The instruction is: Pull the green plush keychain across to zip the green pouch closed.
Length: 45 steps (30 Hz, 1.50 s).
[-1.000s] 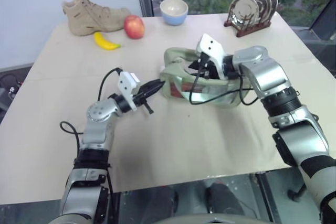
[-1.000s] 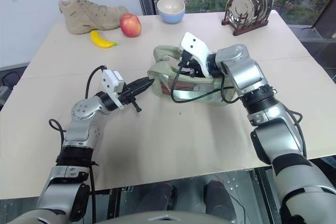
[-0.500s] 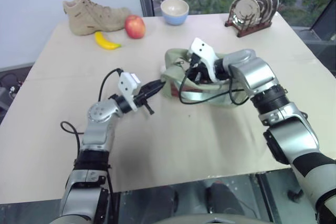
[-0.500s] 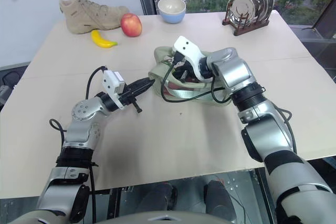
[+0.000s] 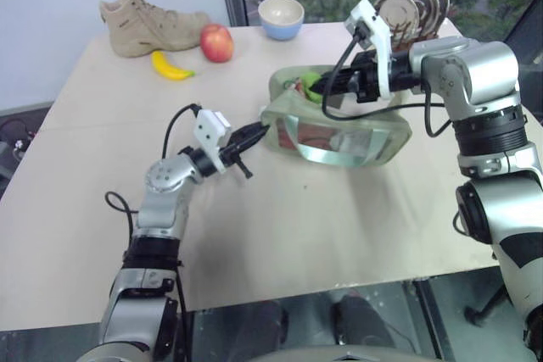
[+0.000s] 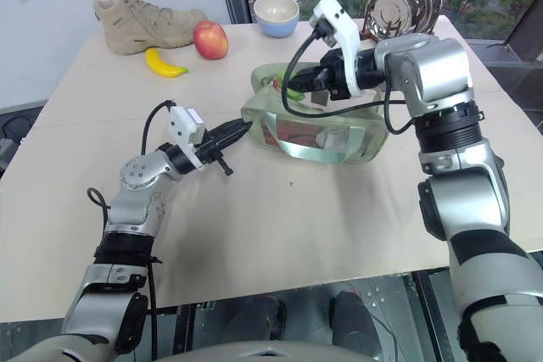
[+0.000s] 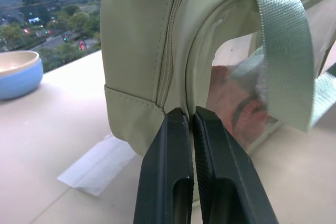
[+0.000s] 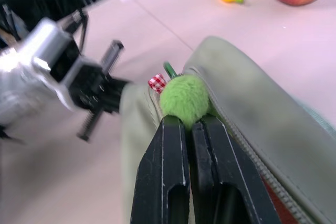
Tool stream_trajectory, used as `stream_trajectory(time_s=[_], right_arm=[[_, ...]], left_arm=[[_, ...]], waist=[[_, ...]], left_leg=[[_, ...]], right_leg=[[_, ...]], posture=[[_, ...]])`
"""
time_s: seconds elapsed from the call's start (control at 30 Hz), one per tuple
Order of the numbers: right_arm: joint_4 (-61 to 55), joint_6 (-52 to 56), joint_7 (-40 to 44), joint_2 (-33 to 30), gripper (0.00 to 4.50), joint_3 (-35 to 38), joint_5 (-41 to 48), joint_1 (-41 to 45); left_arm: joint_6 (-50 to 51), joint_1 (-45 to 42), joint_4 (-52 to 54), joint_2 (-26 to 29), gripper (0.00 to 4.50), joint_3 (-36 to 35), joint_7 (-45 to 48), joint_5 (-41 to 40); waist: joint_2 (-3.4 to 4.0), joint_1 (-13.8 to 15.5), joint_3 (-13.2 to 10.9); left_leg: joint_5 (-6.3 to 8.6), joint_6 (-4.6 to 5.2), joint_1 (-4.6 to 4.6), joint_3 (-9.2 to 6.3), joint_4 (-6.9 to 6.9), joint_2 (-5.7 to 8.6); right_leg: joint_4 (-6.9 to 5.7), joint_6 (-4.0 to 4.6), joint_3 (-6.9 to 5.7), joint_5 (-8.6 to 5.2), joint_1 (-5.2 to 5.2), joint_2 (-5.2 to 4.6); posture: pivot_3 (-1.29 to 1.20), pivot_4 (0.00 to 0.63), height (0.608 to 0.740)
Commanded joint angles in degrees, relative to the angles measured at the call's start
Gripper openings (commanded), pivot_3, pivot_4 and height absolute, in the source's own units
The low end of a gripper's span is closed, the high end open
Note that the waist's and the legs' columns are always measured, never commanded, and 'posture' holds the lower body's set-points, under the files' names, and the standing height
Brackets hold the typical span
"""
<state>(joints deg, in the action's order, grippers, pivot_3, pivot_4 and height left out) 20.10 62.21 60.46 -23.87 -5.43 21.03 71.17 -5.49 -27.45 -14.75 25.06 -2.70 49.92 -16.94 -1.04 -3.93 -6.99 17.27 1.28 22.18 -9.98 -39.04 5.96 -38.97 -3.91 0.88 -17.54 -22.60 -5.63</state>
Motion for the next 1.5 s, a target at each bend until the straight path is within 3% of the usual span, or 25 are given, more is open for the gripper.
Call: stream_trajectory(time_s=[0.03,0.2,0.27,0.47,0.63,1.0,1.5], right_arm=[[-3.20,0.75,-1.12,-1.14,0.03,3.11,2.49,2.42],[-13.69,-3.34,2.06,-5.13,0.03,-5.84,0.37,-2.13],[-14.61,-3.32,1.84,-5.06,0.03,-5.95,1.08,-2.43],[-5.11,13.50,-5.82,1.07,0.03,10.03,11.28,5.49],[-2.94,11.99,-9.90,-0.52,0.03,11.50,10.30,5.04],[-17.50,4.80,-8.28,-11.81,0.03,3.57,8.14,-5.13],[-13.51,-1.01,-12.78,-22.34,0.03,7.58,4.84,-8.22]], left_arm=[[0.64,-0.78,-0.06,0.00,0.00,-0.60,-1.70,0.62],[3.13,-1.19,1.93,-0.67,0.00,-0.24,-3.29,0.07],[3.95,-1.40,2.13,-0.78,0.00,0.03,-3.65,0.14],[6.26,-1.24,3.15,-0.65,0.00,0.57,-4.25,0.37],[8.87,-0.79,5.34,-1.00,0.00,0.70,-5.56,0.03],[16.12,-0.08,8.97,-0.34,0.00,-0.50,-9.10,-0.28],[17.24,1.07,7.54,0.94,0.00,-0.36,-9.69,0.97]], waist=[[0.00,-0.01,0.00],[0.00,0.02,0.00],[0.00,-0.03,0.00],[0.00,0.04,0.00],[-0.02,0.37,0.01],[-0.02,0.33,0.01],[-0.02,0.53,0.01]], left_leg=[[0.00,0.00,0.01,0.00,0.00,0.00],[0.00,0.00,0.35,-0.12,-0.13,0.00],[0.01,0.01,0.37,-0.12,-0.13,0.01],[0.00,0.01,0.37,-0.12,-0.15,0.01],[0.01,0.01,0.37,-0.28,-0.15,0.09],[0.01,0.01,0.46,-0.36,-0.18,0.19],[0.00,0.01,0.45,-0.29,-0.22,0.20]], right_leg=[[-0.01,0.00,0.00,0.00,0.00,0.00],[-0.02,0.00,-0.09,0.00,-0.19,-0.01],[0.00,-0.01,-0.09,0.00,-0.19,-0.02],[-0.08,0.00,-0.11,0.01,-0.20,-0.02],[-0.03,0.13,-0.13,0.10,-0.17,-0.03],[-0.04,0.12,-0.13,0.10,-0.18,-0.10],[-0.03,0.10,-0.13,0.11,-0.16,-0.10]], posture=[[0.00,0.150,0.740],[0.00,0.150,0.740],[0.00,0.150,0.740],[0.00,0.150,0.740],[0.00,0.150,0.740],[0.00,0.150,0.740],[0.00,0.150,0.740]])
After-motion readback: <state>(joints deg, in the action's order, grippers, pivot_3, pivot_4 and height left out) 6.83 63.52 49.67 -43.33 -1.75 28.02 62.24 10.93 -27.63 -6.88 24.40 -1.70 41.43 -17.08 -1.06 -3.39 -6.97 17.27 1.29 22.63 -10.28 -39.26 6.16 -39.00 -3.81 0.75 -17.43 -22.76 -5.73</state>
